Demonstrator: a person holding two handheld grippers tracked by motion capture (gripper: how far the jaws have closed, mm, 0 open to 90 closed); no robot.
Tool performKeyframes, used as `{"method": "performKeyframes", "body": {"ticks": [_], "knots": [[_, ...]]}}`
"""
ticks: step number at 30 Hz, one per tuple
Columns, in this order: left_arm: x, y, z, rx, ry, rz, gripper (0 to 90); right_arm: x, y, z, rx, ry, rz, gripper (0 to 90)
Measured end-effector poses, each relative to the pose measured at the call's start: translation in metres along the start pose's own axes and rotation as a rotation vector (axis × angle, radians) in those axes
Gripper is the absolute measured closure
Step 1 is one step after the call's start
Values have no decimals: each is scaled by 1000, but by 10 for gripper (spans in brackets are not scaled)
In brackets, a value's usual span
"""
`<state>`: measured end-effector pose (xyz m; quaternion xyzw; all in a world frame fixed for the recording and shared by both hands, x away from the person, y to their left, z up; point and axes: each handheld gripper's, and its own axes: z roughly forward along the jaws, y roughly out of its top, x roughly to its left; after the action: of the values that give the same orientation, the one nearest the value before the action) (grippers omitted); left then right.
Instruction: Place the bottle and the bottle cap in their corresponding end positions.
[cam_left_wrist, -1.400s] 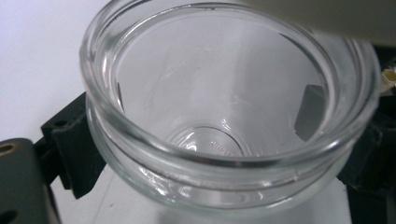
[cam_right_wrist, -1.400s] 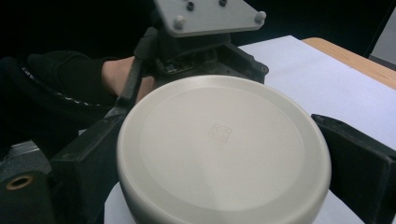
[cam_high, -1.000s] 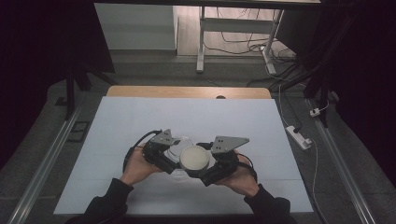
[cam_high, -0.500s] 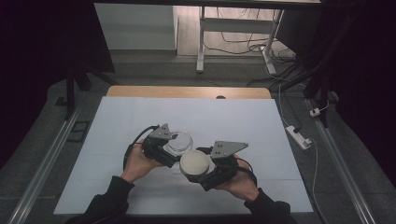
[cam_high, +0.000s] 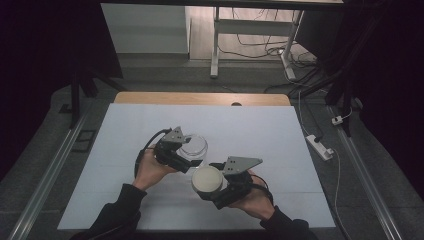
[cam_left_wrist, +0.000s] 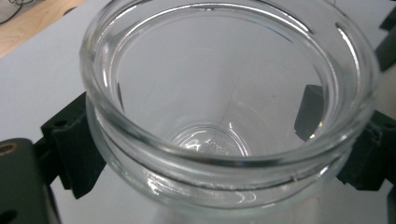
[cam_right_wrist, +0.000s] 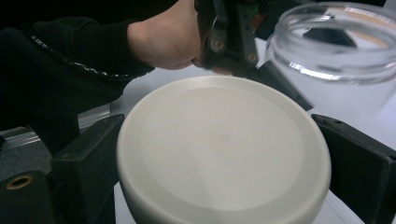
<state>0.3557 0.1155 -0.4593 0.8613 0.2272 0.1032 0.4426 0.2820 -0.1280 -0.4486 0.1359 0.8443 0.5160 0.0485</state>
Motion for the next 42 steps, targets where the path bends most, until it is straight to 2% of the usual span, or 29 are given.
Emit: {"method": "performKeyframes", "body": {"ticks": [14,27,42], "knots": [[12,5,15,-4,26,-18,74,2,-15,6,23,-25,7,73],[21,5,29,-14,51,-25,73,0,-33,22,65,-43,13,73],[26,3,40,-15,68,-28,73,-1,-53,49,150,-51,-10,73]]}}
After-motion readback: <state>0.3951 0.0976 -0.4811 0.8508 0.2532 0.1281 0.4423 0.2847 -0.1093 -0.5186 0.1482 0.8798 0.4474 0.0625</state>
